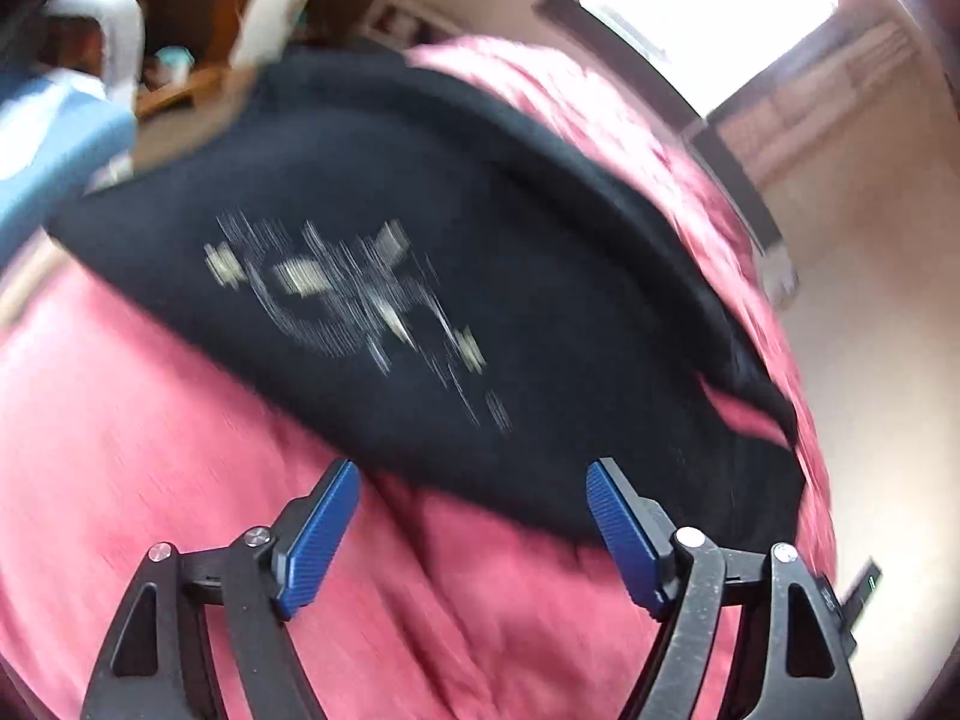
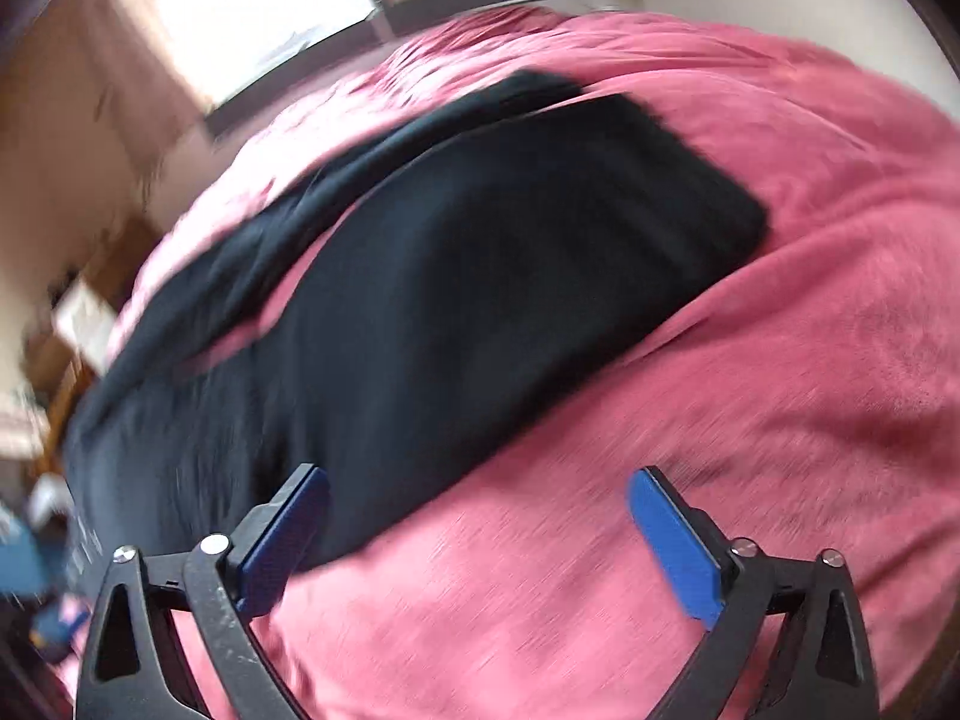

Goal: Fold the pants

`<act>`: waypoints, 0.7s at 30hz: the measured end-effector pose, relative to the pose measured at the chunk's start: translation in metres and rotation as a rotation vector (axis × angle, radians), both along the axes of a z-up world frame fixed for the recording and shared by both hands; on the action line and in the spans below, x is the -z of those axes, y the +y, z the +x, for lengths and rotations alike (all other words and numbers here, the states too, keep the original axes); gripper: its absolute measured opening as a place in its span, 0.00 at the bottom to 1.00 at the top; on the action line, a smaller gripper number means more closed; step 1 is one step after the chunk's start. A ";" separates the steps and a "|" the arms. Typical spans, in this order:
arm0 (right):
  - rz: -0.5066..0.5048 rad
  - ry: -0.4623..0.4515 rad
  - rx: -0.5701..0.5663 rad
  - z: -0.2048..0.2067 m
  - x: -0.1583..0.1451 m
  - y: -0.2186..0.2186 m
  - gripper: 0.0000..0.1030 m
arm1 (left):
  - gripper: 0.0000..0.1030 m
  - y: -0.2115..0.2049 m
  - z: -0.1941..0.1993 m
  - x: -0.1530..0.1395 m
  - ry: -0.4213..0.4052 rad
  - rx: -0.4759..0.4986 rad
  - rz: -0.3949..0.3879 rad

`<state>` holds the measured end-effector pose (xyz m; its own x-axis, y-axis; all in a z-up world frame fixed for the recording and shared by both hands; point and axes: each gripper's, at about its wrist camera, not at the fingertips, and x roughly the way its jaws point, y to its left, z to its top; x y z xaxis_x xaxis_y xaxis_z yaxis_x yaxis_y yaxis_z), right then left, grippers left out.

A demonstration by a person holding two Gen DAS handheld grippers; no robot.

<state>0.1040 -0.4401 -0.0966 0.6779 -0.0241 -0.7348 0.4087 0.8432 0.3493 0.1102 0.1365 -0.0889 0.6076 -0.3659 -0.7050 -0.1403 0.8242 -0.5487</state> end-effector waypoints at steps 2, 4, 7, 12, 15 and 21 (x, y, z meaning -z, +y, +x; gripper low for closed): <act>0.035 -0.040 0.045 0.001 0.000 -0.024 0.88 | 0.76 0.015 0.008 0.003 -0.002 -0.053 -0.012; 0.123 -0.074 0.087 0.004 0.006 -0.049 0.81 | 0.74 0.032 0.016 0.012 -0.003 -0.101 -0.070; 0.253 -0.108 0.153 0.009 0.019 -0.079 0.70 | 0.69 0.036 0.024 0.018 -0.037 -0.126 -0.075; 0.388 -0.200 0.201 0.018 0.029 -0.104 0.69 | 0.55 0.032 0.027 0.018 -0.047 -0.150 -0.021; 0.394 -0.208 0.194 0.022 0.027 -0.106 0.68 | 0.38 0.043 0.019 0.017 -0.074 -0.215 -0.009; 0.435 -0.209 0.098 0.018 0.030 -0.088 0.52 | 0.38 0.046 0.008 0.017 -0.113 -0.233 0.020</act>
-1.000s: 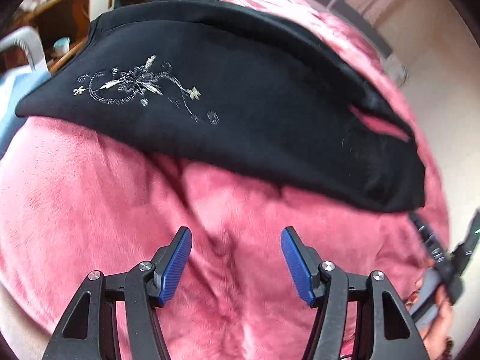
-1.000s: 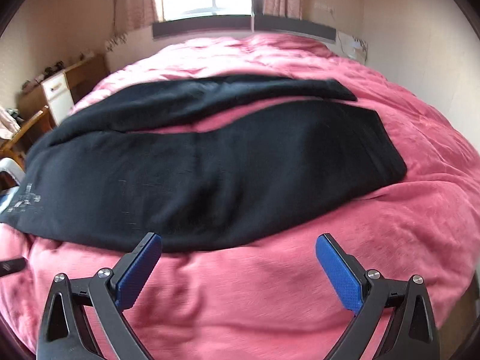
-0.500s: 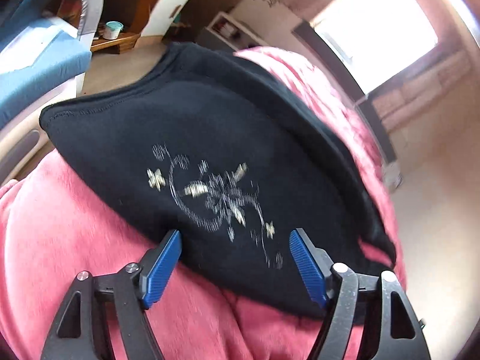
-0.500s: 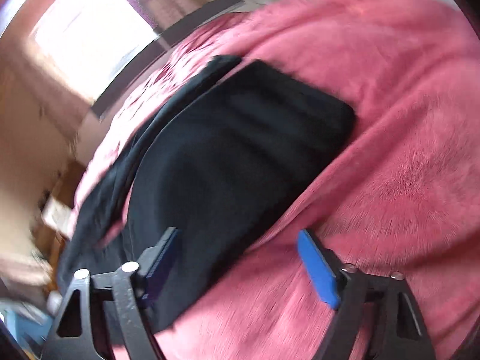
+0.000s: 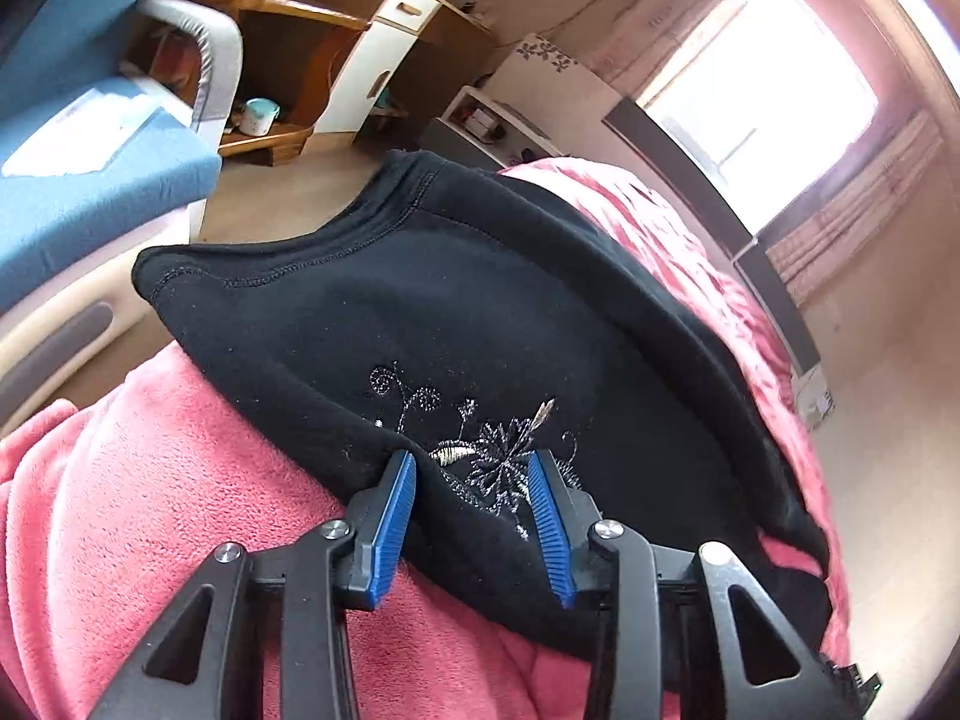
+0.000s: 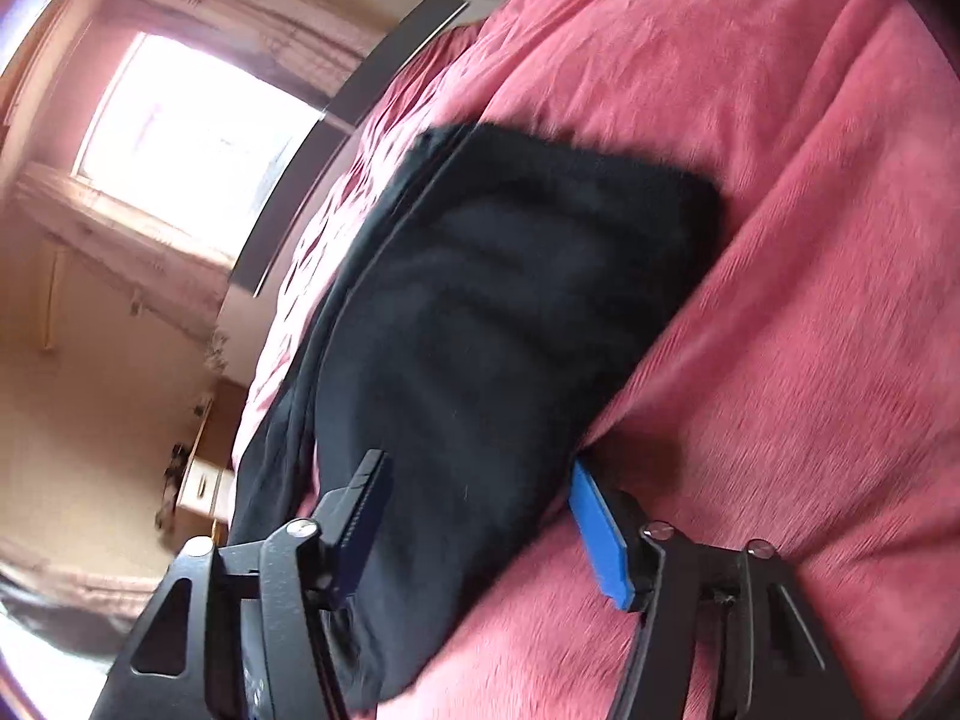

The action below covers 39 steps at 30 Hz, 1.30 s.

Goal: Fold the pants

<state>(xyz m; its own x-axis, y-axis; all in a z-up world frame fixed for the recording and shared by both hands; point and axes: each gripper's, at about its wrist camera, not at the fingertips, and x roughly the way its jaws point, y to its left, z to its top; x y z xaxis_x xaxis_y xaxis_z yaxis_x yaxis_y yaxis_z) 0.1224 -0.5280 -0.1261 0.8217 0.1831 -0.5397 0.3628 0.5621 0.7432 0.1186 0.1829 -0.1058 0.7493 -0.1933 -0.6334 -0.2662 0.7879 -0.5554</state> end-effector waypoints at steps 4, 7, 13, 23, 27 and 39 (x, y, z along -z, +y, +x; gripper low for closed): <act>0.019 -0.033 -0.008 0.007 0.002 -0.003 0.39 | 0.40 -0.010 0.019 0.002 0.041 0.031 0.019; 0.101 -0.073 0.058 0.006 0.007 -0.011 0.38 | 0.40 -0.005 0.021 0.004 0.042 0.054 0.019; 0.016 -0.062 -0.081 0.004 -0.007 0.022 0.38 | 0.40 0.014 0.001 0.002 -0.003 -0.057 0.010; -0.081 0.036 -0.003 0.023 -0.009 0.020 0.37 | 0.42 0.000 -0.014 -0.009 0.069 -0.181 0.133; -0.318 0.119 -0.053 0.037 -0.023 0.047 0.26 | 0.52 -0.004 -0.012 -0.001 0.115 -0.173 0.141; -0.690 0.153 -0.121 0.037 -0.048 0.084 0.16 | 0.25 0.003 0.038 0.022 0.132 0.029 -0.038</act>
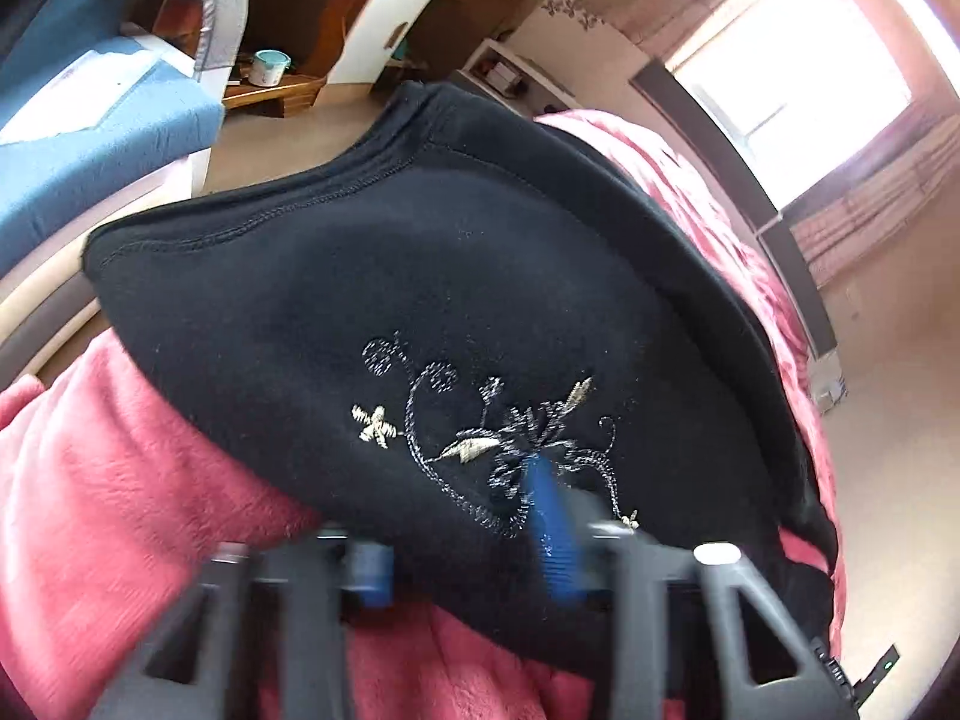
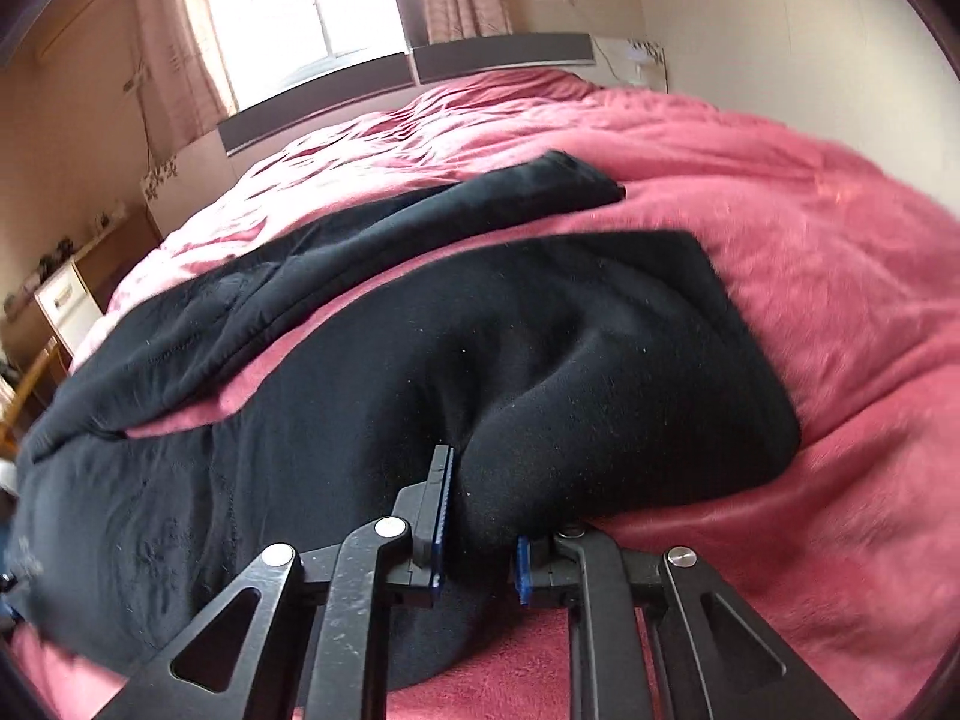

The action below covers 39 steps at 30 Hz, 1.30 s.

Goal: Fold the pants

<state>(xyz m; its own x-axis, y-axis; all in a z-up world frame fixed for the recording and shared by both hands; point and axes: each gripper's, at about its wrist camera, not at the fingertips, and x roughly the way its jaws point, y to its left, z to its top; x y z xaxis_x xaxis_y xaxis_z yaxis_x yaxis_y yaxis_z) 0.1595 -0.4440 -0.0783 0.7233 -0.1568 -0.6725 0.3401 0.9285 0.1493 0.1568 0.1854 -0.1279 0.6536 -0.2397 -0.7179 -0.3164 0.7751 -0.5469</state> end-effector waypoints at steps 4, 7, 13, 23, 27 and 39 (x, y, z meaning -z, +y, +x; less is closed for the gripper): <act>-0.047 -0.009 0.011 -0.004 -0.011 0.004 0.15 | 0.09 -0.001 -0.004 -0.010 -0.016 0.002 0.032; -0.074 -0.024 0.006 -0.006 -0.019 0.011 0.15 | 0.07 0.004 -0.016 -0.021 -0.057 -0.004 -0.002; -0.125 -0.055 -0.015 -0.031 -0.044 0.023 0.14 | 0.06 0.009 -0.043 -0.061 -0.177 0.037 -0.002; -0.094 0.001 -0.060 -0.095 -0.046 0.018 0.14 | 0.06 0.030 -0.103 -0.087 -0.203 0.057 -0.028; -0.084 0.064 -0.080 -0.112 -0.024 0.018 0.15 | 0.07 0.021 -0.123 -0.076 -0.145 0.067 0.087; 0.285 0.048 0.087 -0.136 0.017 -0.043 0.60 | 0.28 0.031 -0.125 -0.068 -0.035 0.021 0.140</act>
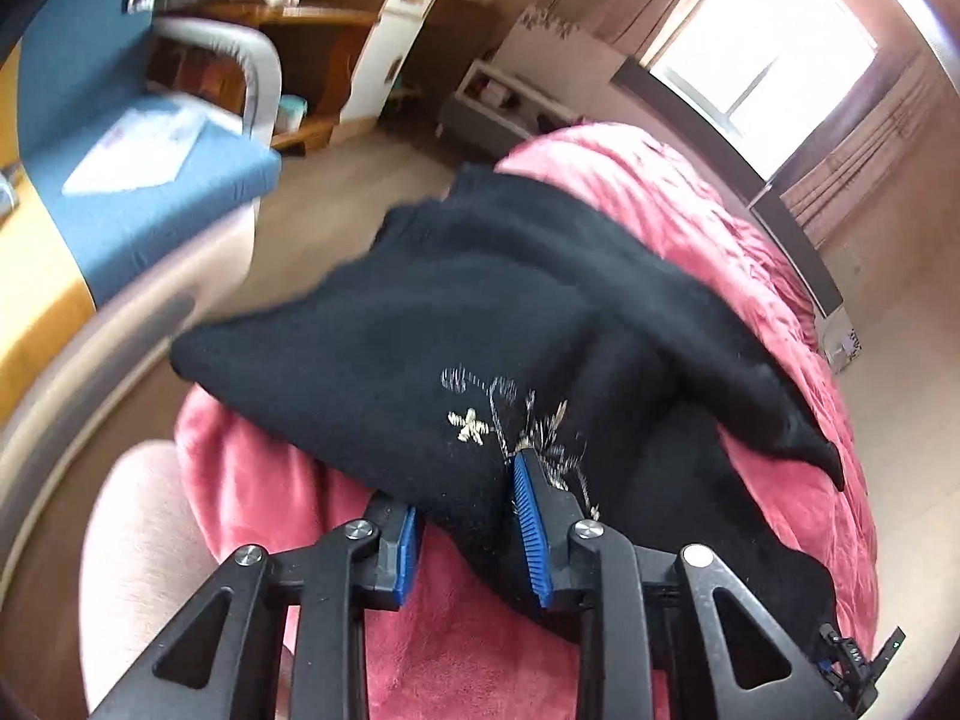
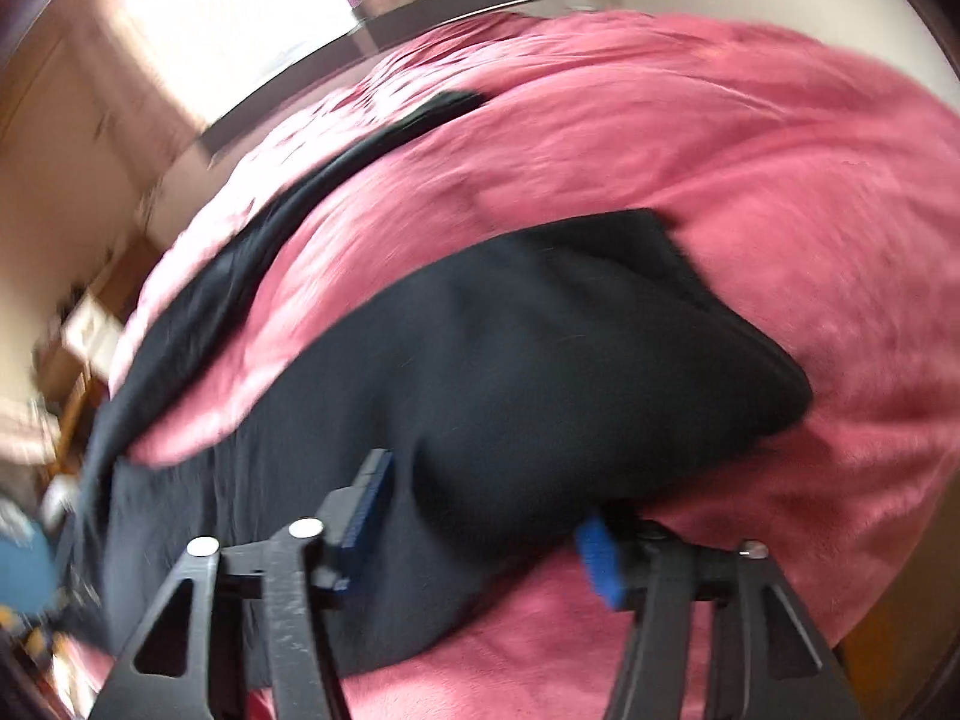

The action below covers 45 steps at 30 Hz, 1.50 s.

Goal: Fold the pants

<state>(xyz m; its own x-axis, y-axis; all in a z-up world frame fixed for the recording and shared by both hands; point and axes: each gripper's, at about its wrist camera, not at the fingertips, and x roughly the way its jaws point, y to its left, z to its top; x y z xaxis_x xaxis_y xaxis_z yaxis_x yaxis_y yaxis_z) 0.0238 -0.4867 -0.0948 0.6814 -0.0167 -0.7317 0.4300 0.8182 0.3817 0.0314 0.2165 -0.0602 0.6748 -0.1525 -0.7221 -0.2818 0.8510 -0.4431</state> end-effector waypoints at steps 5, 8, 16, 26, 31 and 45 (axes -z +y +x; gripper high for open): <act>-0.131 0.065 0.196 -0.017 -0.003 -0.032 0.44 | 0.31 -0.011 0.008 -0.026 -0.028 0.016 0.163; -0.209 0.093 0.323 -0.031 -0.010 -0.048 0.49 | 0.31 -0.017 0.019 -0.037 -0.011 0.054 0.248; -0.268 -0.052 0.403 -0.034 -0.053 -0.053 0.59 | 0.38 0.037 0.009 -0.032 0.130 -0.034 0.324; -0.005 -0.099 0.061 0.129 -0.052 -0.020 0.60 | 0.51 0.026 0.054 -0.030 0.009 -0.026 0.225; -0.025 -0.032 -0.020 0.202 -0.055 -0.013 0.60 | 0.51 -0.016 0.129 -0.025 0.011 0.095 0.252; -0.369 0.157 -0.029 0.372 -0.081 -0.079 0.68 | 0.55 0.023 0.321 0.012 0.148 0.083 0.277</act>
<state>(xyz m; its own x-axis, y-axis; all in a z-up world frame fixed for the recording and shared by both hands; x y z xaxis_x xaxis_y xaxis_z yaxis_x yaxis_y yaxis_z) 0.3962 -0.5659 -0.0134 0.5656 -0.2799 -0.7757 0.4341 0.9008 -0.0085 0.3519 0.2394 -0.0726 0.5531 0.0132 -0.8330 -0.2509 0.9561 -0.1514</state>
